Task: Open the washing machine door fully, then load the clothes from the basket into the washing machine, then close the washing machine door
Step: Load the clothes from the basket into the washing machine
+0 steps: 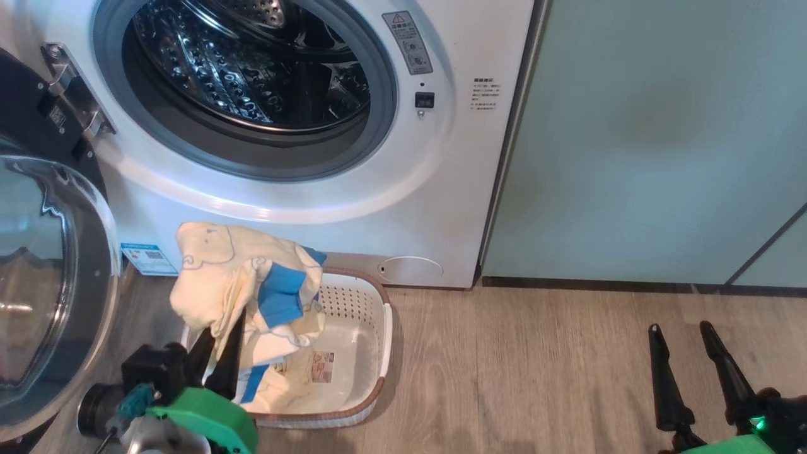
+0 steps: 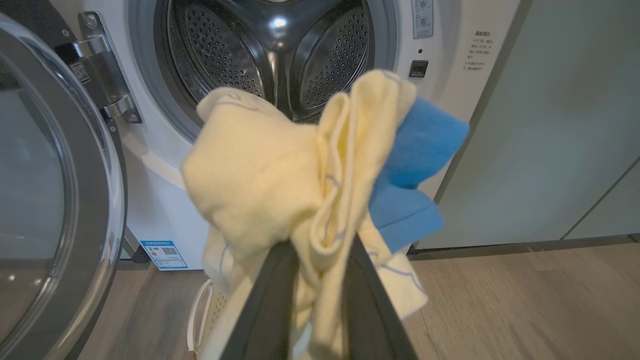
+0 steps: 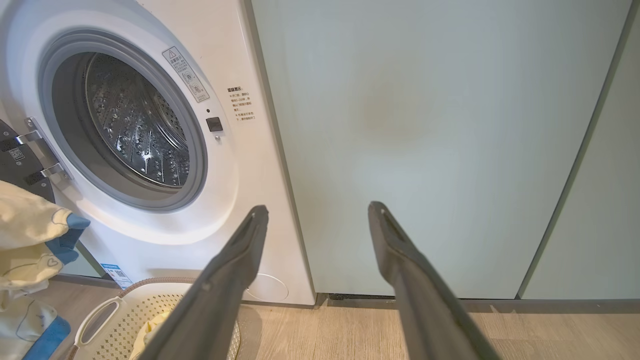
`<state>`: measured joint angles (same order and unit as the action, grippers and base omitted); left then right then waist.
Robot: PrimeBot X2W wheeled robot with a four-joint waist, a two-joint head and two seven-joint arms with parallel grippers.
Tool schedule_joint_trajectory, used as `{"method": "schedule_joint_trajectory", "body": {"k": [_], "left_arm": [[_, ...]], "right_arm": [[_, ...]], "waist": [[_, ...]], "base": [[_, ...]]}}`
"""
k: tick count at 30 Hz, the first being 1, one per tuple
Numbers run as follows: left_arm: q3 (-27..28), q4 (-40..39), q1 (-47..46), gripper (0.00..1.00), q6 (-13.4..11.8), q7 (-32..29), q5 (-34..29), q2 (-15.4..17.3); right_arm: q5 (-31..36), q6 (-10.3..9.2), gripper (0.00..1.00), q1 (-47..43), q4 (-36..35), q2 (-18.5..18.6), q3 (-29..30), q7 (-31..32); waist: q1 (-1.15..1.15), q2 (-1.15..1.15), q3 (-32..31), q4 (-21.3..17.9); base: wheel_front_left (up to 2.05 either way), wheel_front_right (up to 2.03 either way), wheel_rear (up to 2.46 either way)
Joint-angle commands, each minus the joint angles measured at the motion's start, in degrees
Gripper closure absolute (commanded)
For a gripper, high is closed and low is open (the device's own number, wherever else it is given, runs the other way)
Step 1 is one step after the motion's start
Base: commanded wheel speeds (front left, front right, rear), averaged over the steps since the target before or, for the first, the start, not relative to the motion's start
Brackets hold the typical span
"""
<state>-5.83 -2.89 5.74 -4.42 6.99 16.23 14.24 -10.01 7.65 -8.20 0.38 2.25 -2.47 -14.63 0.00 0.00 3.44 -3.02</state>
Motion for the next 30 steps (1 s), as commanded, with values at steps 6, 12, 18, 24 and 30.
{"method": "schedule_joint_trajectory", "body": {"k": [6, 12, 18, 24, 30], "left_arm": [[2.6, -1.7, -4.6, 1.0, -0.5, 0.2, 0.8, 1.8], [2.7, -0.1, -8.5, 1.0, 0.2, -0.3, 1.8, 2.2], [2.4, 3.4, -14.9, 1.0, 1.4, -0.9, 2.6, 2.7], [1.8, 9.0, -25.2, 1.0, 2.5, -1.6, 3.5, 2.5], [2.5, 15.8, -36.0, 1.0, 4.1, -2.7, 4.9, 3.8]], "right_arm": [[-0.6, -0.16, 0.0, 2.8, -2.4, 0.6, -1.9, -0.4], [-0.8, -0.16, 0.0, 3.8, -3.1, 0.6, -1.6, -0.4], [-0.9, -0.16, 0.0, 5.3, -3.9, 0.6, -1.3, -0.4], [-1.3, -0.16, 0.0, 7.5, -4.7, 0.6, -0.9, -0.4], [-2.2, -0.16, 0.0, 10.0, -5.1, 0.6, -1.4, -0.4]], "waist": [[0.0, 0.0, 2.1, -0.6], [0.0, 0.0, 5.4, -1.2], [0.0, 0.0, 9.4, -1.7], [0.0, 0.0, 14.8, -2.3], [0.0, 0.0, 20.1, -3.6]], "base": [[0.0, 0.0, 0.0], [0.0, 0.0, 0.0], [0.0, 0.0, 0.0], [0.0, 0.0, 0.0], [0.0, 0.0, 0.0]]}}
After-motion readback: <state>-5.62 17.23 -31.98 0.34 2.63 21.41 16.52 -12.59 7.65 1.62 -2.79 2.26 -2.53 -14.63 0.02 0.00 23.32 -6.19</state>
